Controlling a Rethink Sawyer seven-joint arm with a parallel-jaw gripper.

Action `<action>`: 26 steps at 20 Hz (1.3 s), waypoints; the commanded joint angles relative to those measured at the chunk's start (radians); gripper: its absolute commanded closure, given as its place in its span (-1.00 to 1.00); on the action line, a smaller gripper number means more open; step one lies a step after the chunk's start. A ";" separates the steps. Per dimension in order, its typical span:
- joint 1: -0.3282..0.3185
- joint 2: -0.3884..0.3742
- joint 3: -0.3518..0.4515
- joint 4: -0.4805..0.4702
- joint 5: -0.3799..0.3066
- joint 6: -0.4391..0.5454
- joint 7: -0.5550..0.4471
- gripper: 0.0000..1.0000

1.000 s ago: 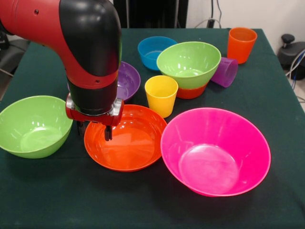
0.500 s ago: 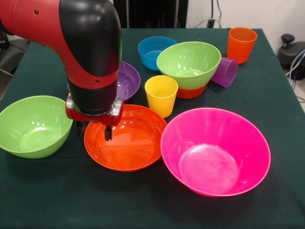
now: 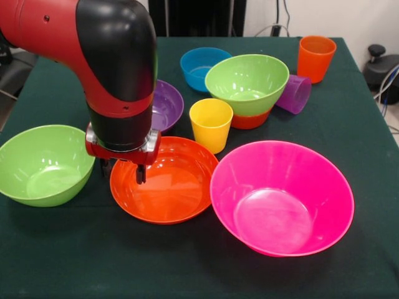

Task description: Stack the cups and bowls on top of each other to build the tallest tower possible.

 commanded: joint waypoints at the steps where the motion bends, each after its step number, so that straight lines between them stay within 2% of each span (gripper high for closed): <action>1: -0.020 0.042 0.107 -0.017 -0.110 0.005 -0.140 -1.00; 26: -0.027 0.073 0.128 -0.048 -0.129 0.007 -0.126 -1.00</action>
